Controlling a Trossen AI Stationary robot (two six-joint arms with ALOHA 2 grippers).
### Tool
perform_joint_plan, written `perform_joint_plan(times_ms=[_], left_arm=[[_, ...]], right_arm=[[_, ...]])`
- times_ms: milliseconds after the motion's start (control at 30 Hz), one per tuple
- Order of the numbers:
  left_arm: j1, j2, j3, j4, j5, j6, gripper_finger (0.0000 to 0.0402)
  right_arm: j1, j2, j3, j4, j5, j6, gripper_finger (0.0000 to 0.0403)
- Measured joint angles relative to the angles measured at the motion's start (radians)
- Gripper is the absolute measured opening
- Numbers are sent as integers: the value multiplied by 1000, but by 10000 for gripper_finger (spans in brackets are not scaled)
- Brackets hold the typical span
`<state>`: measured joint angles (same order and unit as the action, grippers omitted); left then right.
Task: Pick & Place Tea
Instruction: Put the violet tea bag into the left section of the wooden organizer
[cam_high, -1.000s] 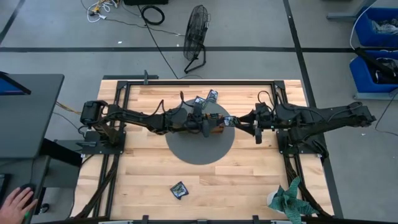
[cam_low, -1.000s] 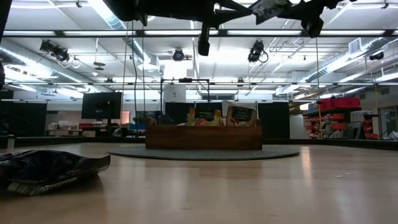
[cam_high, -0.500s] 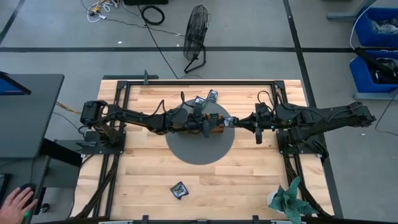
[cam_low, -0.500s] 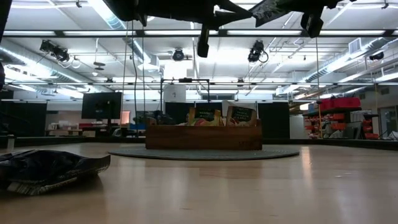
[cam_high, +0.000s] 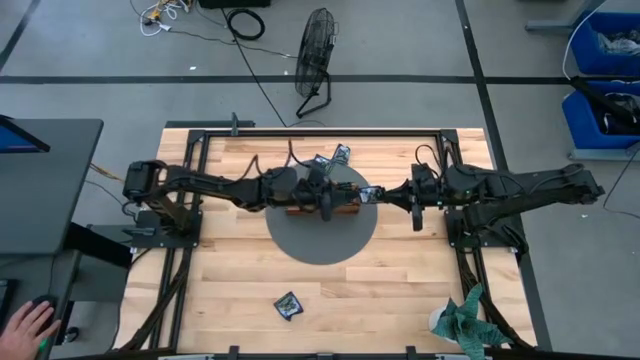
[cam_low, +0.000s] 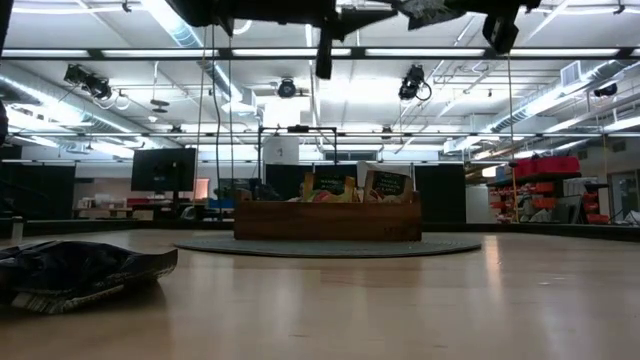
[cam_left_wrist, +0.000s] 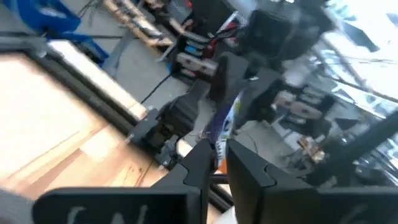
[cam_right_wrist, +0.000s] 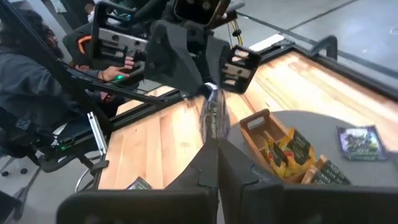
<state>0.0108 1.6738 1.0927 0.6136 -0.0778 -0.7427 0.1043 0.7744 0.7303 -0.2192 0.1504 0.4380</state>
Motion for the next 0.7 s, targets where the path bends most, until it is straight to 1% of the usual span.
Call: perform_joint_plan(times_ms=[133, 333, 433, 533, 600, 667, 700], left_arm=[[24, -77, 1, -103, 12, 94, 67], [59, -204, 1, -318, -14, 205, 62], [67, -262, 1, -427, -50, 250, 58], [67, -319, 0, -529, -120, 275, 58], [67, -350, 1, -562, -157, 303, 57], [67, -382, -1, -605, -165, 319, 57], [67, -396, -1, -607, -165, 331, 57]], right_arm=[[0, 0, 50, -68, 18, -48, 1], [-1, 19, 132, -200, 43, -106, 0], [-5, 49, 159, -202, 44, -131, 0], [-18, 97, 188, -203, 33, -151, 0], [-32, 135, 213, -205, 17, -169, 0], [-50, 179, 246, -206, 0, -181, 0], [-61, 202, 262, -205, -25, -192, 0]])
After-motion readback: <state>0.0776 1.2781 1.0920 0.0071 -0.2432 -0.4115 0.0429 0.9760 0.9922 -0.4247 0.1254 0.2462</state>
